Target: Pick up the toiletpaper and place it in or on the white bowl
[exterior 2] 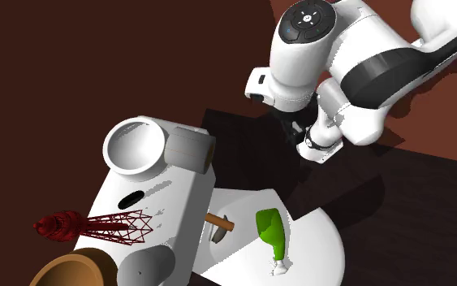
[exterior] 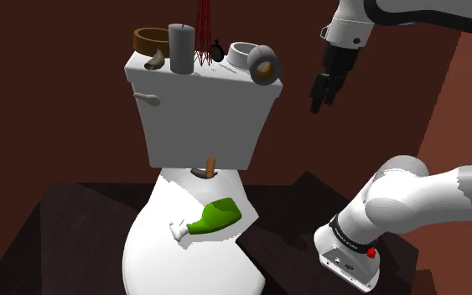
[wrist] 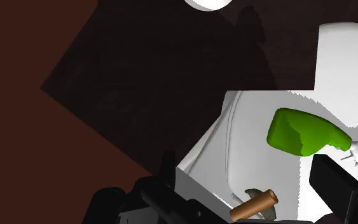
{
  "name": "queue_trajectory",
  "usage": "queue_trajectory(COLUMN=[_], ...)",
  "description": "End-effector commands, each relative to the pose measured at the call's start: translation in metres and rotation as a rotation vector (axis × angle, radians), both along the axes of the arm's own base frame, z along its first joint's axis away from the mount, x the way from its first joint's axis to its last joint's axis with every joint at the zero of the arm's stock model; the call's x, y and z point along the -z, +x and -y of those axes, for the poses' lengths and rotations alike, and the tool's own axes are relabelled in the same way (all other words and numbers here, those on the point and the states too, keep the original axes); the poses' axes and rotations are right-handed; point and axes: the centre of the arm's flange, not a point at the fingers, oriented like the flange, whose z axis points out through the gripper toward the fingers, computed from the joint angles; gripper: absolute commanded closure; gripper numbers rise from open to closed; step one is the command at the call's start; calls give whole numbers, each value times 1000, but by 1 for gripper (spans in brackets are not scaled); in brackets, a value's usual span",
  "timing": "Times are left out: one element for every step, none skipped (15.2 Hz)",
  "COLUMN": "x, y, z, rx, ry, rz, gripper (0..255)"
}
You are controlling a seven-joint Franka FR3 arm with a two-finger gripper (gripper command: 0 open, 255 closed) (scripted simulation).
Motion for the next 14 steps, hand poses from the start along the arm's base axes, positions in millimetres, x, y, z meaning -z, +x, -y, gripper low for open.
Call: queue_trajectory(x=[0, -2, -2, -3, -2, -1, 1, 4, 7, 11, 15, 20, 25, 30], y=[0, 10, 21, 32, 44, 55, 68, 81, 94, 107, 121, 135, 150, 165], z=[0, -15, -29, -43, -56, -69, -82, -94, -106, -117, -127, -137, -146, -154], rx=[0, 31, 61, 92, 122, 153, 184, 214, 245, 276, 306, 337, 367, 398], ry=[0, -59, -118, -178, -237, -296, -355, -414, -474, -533, -592, -651, -710, -770], rz=[0, 9, 19, 28, 37, 47, 56, 65, 75, 84, 93, 103, 112, 121], gripper=[0, 0, 0, 0, 0, 0, 0, 0, 0, 0, 0, 0, 0, 0])
